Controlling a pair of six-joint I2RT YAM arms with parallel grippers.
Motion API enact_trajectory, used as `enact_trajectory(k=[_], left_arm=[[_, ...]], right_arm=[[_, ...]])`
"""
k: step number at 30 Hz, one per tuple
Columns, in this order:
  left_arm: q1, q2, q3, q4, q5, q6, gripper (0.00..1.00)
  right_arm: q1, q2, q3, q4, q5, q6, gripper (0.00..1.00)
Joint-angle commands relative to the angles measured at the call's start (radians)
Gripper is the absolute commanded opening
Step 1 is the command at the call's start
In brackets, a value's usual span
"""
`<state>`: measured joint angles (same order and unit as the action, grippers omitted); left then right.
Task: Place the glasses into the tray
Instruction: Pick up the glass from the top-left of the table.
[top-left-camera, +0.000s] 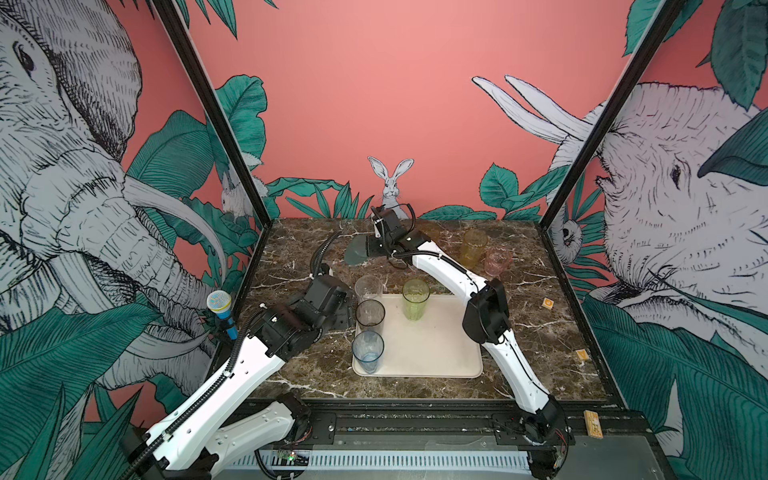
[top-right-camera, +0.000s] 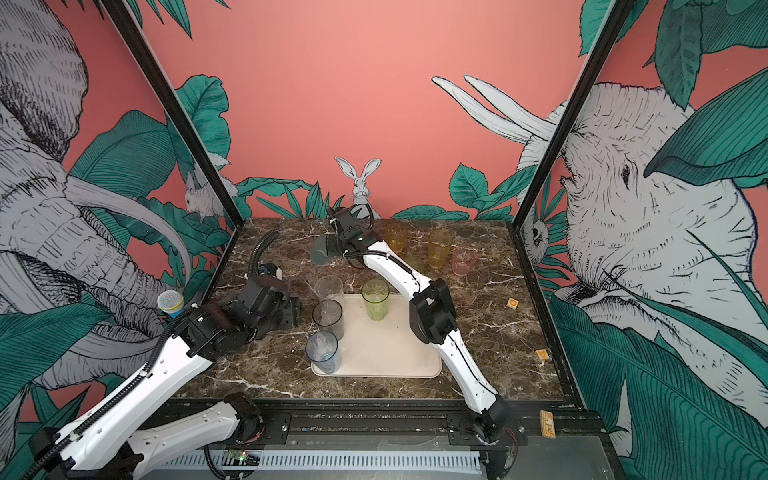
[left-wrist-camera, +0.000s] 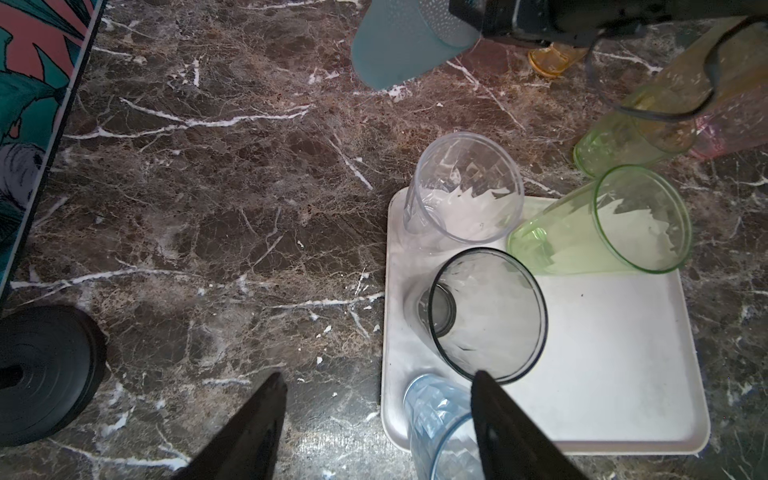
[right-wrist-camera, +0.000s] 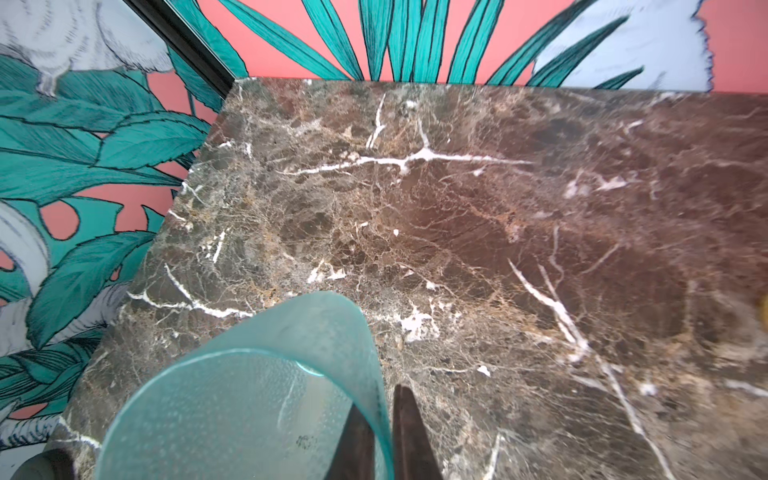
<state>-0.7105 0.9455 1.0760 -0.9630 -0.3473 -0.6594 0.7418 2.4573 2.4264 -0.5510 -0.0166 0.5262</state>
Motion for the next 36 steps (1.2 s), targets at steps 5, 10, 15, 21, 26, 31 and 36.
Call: enact_trajectory(k=[5, 10, 15, 21, 26, 31, 36], left_arm=[[0.003, -0.051, -0.023, -0.016, -0.001, -0.025, 0.71], [0.003, -0.070, -0.024, -0.014, -0.008, -0.019, 0.71], [0.003, -0.065, -0.019, -0.007, -0.010, -0.006, 0.72], [0.003, -0.064, -0.027, 0.032, -0.001, 0.001, 0.71], [0.003, -0.062, -0.033, 0.061, 0.013, 0.008, 0.71], [0.003, -0.062, -0.035, 0.057, 0.018, 0.014, 0.71], [0.003, -0.085, -0.046, 0.049, 0.016, 0.012, 0.71]], right_arm=[[0.005, -0.124, -0.016, -0.058, 0.029, -0.062, 0.00], [0.000, -0.192, -0.055, -0.102, 0.036, -0.085, 0.00], [-0.003, -0.296, -0.142, -0.133, 0.056, -0.107, 0.00], [-0.017, -0.445, -0.269, -0.141, 0.095, -0.127, 0.00], [-0.031, -0.531, -0.313, -0.193, 0.116, -0.143, 0.00], [-0.039, -0.614, -0.371, -0.223, 0.131, -0.155, 0.00], [-0.047, -0.701, -0.440, -0.253, 0.142, -0.165, 0.00]])
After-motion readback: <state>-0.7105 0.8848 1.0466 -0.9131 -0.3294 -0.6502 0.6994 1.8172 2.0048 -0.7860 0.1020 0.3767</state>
